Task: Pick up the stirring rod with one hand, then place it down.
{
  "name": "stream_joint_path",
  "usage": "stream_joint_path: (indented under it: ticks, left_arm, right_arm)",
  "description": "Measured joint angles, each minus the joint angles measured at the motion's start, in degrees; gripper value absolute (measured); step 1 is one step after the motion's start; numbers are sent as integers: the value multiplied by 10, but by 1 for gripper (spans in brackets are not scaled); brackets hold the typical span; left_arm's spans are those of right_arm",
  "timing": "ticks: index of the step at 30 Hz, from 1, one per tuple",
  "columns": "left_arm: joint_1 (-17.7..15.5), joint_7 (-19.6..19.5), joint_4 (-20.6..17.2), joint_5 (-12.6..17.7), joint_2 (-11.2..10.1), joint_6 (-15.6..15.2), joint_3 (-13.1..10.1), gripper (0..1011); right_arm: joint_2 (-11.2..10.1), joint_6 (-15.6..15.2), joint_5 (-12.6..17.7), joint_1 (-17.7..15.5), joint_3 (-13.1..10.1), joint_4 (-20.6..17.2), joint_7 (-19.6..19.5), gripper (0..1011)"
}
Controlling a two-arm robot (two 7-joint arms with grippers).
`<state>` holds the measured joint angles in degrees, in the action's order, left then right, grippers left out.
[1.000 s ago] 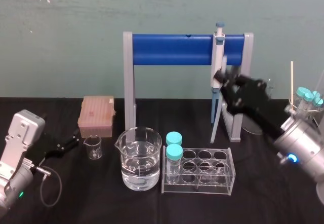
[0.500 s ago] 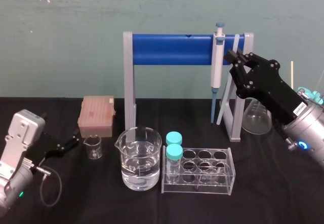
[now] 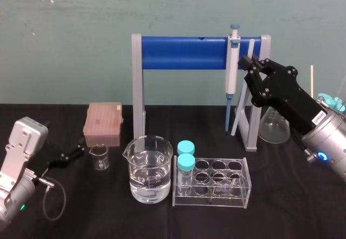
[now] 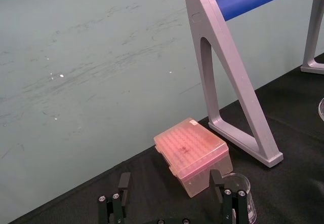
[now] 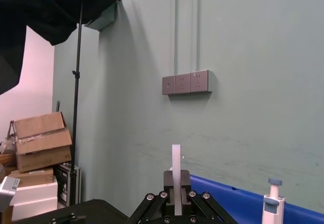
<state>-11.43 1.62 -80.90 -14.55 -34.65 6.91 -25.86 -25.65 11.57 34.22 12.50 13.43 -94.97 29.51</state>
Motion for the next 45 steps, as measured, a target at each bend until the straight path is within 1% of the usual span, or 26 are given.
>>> stream_joint_path:
  ticks: [29,45]
  left_arm:
    - [0,0,0,0,0,0,0,1000]
    - [0,0,0,0,0,0,0,1000]
  right_arm:
    - [2,-5,2,5,8,10,4,68]
    - [0,-10,1,1,13,5,3,68]
